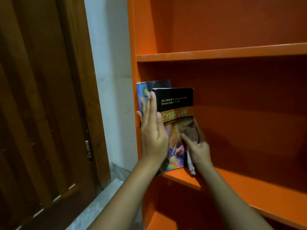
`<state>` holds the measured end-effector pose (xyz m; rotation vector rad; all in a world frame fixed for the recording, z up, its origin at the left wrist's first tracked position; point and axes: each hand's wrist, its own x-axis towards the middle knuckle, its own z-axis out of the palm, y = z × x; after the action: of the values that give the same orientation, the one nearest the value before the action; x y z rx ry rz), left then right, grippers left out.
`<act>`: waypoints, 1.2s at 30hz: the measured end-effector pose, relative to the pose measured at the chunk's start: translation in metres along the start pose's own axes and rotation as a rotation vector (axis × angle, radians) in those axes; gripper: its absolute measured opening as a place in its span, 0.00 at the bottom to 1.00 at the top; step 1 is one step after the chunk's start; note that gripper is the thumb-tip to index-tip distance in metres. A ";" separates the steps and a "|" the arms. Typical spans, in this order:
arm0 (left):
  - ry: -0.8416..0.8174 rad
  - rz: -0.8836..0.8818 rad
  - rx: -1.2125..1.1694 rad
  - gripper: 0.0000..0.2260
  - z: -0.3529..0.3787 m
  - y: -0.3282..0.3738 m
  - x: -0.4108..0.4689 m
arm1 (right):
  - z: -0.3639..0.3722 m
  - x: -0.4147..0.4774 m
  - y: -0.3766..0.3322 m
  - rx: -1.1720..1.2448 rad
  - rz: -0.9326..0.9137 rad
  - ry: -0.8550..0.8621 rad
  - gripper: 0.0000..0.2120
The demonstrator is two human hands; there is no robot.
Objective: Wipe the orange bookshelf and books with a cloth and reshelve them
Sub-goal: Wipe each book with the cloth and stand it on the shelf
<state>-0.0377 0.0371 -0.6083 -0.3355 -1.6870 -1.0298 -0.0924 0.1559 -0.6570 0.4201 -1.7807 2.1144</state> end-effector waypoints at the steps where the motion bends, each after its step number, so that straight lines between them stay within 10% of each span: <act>1: -0.014 0.031 0.070 0.22 -0.002 -0.009 -0.002 | 0.004 0.001 0.005 -0.007 0.055 0.008 0.11; 3: -0.023 0.066 0.184 0.24 -0.008 -0.030 -0.003 | 0.009 0.010 0.016 -0.028 0.081 -0.041 0.04; 8: 0.006 0.094 0.169 0.25 -0.008 -0.053 0.001 | 0.027 0.032 0.034 0.010 -0.039 -0.216 0.25; 21: 0.097 0.161 0.078 0.20 0.008 -0.060 0.003 | 0.082 0.029 0.062 -0.194 -0.041 0.141 0.33; 27: 0.109 0.152 0.058 0.20 0.009 -0.061 0.004 | 0.084 0.009 0.050 -0.087 -0.109 0.128 0.14; 36: 0.058 0.054 0.051 0.21 -0.001 -0.053 0.001 | 0.072 -0.023 0.044 0.099 -0.124 -0.063 0.15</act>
<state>-0.0721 0.0052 -0.6320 -0.3130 -1.6404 -0.9466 -0.0907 0.0768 -0.6944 0.6134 -1.6418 2.1297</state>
